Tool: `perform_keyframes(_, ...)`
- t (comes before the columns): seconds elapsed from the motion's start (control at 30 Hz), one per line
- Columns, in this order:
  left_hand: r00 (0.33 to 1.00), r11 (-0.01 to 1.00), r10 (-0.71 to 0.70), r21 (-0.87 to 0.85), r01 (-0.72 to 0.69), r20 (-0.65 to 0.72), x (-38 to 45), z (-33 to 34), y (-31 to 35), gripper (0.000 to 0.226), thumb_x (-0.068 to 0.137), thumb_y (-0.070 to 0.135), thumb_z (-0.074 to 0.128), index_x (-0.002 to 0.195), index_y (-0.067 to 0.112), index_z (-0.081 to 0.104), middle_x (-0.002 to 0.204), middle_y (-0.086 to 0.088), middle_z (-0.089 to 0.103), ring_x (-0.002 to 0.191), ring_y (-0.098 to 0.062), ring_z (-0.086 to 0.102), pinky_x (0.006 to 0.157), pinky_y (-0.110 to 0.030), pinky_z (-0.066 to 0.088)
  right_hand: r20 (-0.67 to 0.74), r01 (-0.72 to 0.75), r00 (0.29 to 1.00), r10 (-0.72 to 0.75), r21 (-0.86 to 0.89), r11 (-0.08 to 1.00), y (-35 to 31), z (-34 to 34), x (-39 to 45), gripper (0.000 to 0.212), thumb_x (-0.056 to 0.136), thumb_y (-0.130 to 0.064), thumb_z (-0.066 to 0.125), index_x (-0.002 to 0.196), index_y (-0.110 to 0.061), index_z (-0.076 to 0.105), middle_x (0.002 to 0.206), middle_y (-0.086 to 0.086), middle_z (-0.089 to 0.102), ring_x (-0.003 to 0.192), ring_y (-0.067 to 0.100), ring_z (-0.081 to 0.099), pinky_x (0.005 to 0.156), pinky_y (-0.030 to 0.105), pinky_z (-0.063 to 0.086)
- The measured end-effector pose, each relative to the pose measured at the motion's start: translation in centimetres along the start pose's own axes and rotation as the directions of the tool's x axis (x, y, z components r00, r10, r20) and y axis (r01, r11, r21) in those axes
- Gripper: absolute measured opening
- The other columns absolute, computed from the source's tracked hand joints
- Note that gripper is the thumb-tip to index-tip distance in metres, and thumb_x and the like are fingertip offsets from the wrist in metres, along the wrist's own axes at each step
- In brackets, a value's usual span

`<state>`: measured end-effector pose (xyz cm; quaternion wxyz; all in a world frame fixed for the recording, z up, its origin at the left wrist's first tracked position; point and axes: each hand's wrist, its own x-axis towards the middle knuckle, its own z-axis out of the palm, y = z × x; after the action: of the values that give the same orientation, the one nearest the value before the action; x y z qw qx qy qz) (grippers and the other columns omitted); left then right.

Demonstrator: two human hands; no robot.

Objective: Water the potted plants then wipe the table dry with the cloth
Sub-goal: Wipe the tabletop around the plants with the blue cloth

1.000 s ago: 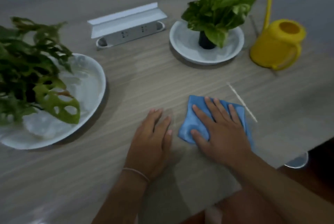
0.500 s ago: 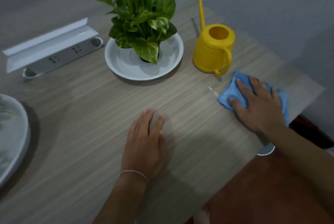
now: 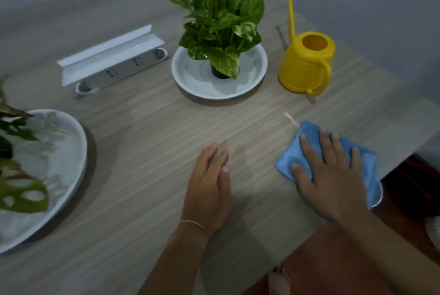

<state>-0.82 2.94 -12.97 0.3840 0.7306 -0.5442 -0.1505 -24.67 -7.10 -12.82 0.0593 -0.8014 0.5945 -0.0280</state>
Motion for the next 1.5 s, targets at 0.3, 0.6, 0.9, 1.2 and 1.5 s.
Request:
perform_keyframes(0.3, 0.997, 0.930, -0.064, 0.364, 0.043, 0.046, -5.1, -12.0, -9.7, 0.049, 0.100, 0.035, 0.037, 0.138, 0.012, 0.059, 0.151, -0.009, 0.048, 0.144, -0.027, 0.040, 0.116, -0.042, 0.036, -0.018, 0.429, 0.903, -0.429, 0.061, 0.901, -15.4, 2.1, -5.7, 0.072, 0.087, -0.060, 0.047, 0.152, -0.029, 0.044, 0.164, 0.014, 0.030, 0.151, 0.035, 0.029, 0.114, 0.071, 0.020)
perform_keyframes(0.6, 0.988, 0.890, -0.119, 0.431, 0.151, -0.102, -5.4, -12.7, -11.0, 0.050, 0.092, 0.026, 0.053, 0.140, 0.011, 0.054, 0.154, -0.017, 0.042, 0.145, -0.032, 0.037, 0.113, -0.048, 0.038, 0.032, 0.568, 0.821, -0.569, 0.051, 0.822, -26.5, 4.0, 5.8, 0.069, 0.093, -0.063, 0.033, 0.157, -0.036, 0.030, 0.169, 0.009, 0.018, 0.156, 0.028, 0.013, 0.121, 0.065, 0.002)
perform_keyframes(0.9, 0.996, 0.884, -0.075, 0.458, 0.092, -0.056, -5.0, -13.0, -11.9, 0.060, 0.093, 0.033, 0.052, 0.151, 0.025, 0.038, 0.158, -0.008, 0.039, 0.149, -0.024, 0.031, 0.114, -0.042, 0.034, 0.074, 0.586, 0.804, -0.590, 0.068, 0.807, -36.0, 5.0, 18.7, 0.070, 0.095, -0.066, 0.020, 0.160, -0.040, 0.010, 0.171, 0.003, 0.002, 0.156, 0.025, -0.002, 0.120, 0.065, -0.008)
perform_keyframes(1.2, 0.993, 0.885, -0.099, 0.451, 0.117, -0.063, -5.1, -12.7, -11.9, 0.053, 0.093, 0.032, 0.054, 0.145, 0.024, 0.049, 0.158, -0.006, 0.039, 0.150, -0.022, 0.029, 0.114, -0.042, 0.038, 0.121, 0.613, 0.782, -0.612, 0.033, 0.790, -37.6, 4.8, 21.0, 0.070, 0.096, -0.066, 0.017, 0.160, -0.040, 0.004, 0.171, 0.002, -0.006, 0.156, 0.024, -0.007, 0.121, 0.062, -0.010)
perform_keyframes(1.5, 0.994, 0.909, -0.087, 0.402, 0.105, -0.063, -5.0, -13.0, -11.6, 0.058, 0.093, 0.028, 0.050, 0.150, 0.019, 0.041, 0.154, -0.014, 0.041, 0.147, -0.029, 0.033, 0.118, -0.046, 0.032, 0.094, 0.671, 0.734, -0.672, 0.047, 0.740, -33.0, 4.4, 11.7, 0.074, 0.093, -0.064, 0.014, 0.161, -0.036, 0.009, 0.171, 0.005, 0.002, 0.157, 0.024, -0.001, 0.123, 0.060, -0.006)
